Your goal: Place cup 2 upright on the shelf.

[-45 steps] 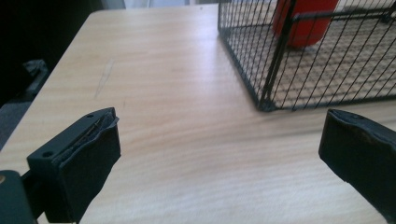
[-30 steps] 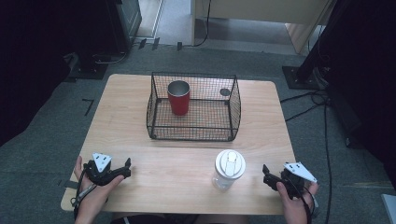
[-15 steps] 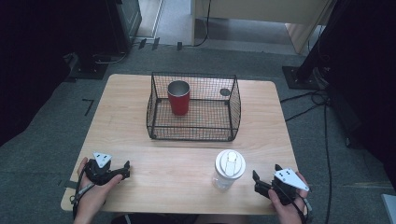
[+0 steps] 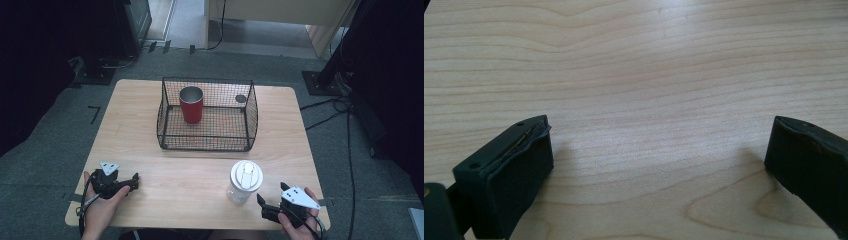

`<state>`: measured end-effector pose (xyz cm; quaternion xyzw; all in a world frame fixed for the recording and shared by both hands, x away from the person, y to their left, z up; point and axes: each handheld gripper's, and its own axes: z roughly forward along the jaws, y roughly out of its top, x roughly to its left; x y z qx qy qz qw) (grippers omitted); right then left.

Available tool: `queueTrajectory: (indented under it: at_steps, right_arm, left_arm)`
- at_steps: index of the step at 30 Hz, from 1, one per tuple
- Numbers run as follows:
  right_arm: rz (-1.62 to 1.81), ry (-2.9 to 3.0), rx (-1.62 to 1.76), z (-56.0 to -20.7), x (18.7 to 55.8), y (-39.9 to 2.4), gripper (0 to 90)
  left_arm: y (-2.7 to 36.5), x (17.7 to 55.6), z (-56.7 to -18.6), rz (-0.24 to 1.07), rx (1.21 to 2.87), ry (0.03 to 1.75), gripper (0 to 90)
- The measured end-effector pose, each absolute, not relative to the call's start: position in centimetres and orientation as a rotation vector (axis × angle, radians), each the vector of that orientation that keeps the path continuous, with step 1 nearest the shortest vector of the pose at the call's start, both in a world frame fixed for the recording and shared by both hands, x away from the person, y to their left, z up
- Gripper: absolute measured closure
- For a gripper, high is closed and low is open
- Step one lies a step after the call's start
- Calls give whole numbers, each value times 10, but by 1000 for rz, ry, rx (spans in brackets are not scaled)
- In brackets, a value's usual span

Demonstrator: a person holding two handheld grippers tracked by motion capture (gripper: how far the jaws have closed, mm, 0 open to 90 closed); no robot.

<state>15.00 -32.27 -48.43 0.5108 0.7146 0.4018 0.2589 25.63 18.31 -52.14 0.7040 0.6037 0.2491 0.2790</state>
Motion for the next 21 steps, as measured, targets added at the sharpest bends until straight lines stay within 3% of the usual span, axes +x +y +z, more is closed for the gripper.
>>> queueTrajectory:
  at_steps: [21]
  right_arm:
    - [1217,1981,1302,-478,148,-279,88]
  left_arm:
    - [183,256,-521,669,1887,1620,0]
